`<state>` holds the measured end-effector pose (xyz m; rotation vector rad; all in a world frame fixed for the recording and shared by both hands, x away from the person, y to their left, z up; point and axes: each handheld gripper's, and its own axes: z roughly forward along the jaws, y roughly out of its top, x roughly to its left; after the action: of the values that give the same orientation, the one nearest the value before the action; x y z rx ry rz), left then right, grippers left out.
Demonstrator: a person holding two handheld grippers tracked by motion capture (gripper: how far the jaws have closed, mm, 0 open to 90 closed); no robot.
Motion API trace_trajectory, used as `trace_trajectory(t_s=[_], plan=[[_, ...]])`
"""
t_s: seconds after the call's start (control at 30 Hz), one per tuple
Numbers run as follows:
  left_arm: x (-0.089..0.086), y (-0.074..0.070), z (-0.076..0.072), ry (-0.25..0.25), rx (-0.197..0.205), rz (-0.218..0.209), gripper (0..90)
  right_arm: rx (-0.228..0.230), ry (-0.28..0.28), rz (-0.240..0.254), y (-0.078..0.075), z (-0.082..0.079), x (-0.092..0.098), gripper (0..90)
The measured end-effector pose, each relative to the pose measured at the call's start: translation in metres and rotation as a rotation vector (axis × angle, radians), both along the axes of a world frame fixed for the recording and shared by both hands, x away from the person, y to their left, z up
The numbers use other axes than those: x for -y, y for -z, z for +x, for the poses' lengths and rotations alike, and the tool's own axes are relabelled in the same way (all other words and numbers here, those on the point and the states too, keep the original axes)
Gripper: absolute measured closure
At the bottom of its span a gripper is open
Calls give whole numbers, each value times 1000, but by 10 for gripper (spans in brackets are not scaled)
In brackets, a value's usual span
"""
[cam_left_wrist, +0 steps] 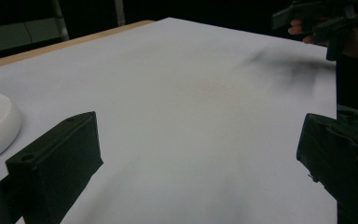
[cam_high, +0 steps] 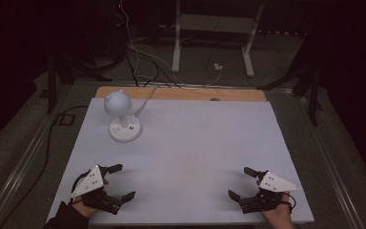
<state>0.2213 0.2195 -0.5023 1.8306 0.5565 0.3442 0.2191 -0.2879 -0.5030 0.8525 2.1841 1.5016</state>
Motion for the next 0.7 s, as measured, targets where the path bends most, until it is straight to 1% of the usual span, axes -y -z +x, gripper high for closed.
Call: trace_trajectory(t_s=[0.07,0.17,0.27,0.3,0.33,0.4,0.47,0.53,0.57,0.6,0.63,0.7], plan=[[0,0,0,6,-6,6,3,6,-1,-5,0,0,0,0],[2,1,0,22,-14,17,3,-9,-5,2,1,1,0,0],[2,1,0,25,-15,25,3,-9,-15,-2,1,0,-1,0],[2,0,0,27,-9,25,3,-9,-15,-2,1,0,-1,0],[2,0,0,28,-10,21,3,4,-19,-5,1,-1,-2,0],[2,0,0,29,-12,19,3,6,-18,-4,1,-1,-3,0],[2,-1,0,36,-17,32,3,11,-21,-10,1,-3,-3,0],[3,-2,0,54,-30,37,3,13,-23,-14,1,-3,-4,0],[3,-2,0,54,-30,37,3,9,-24,-9,0,-3,-4,0],[5,-3,-1,76,-47,41,3,1,-26,0,0,-3,-4,0],[6,-4,-1,84,-52,47,3,-5,-28,5,0,-3,-4,0],[7,-5,-1,91,-55,52,2,-11,-31,10,0,-3,-5,0]])
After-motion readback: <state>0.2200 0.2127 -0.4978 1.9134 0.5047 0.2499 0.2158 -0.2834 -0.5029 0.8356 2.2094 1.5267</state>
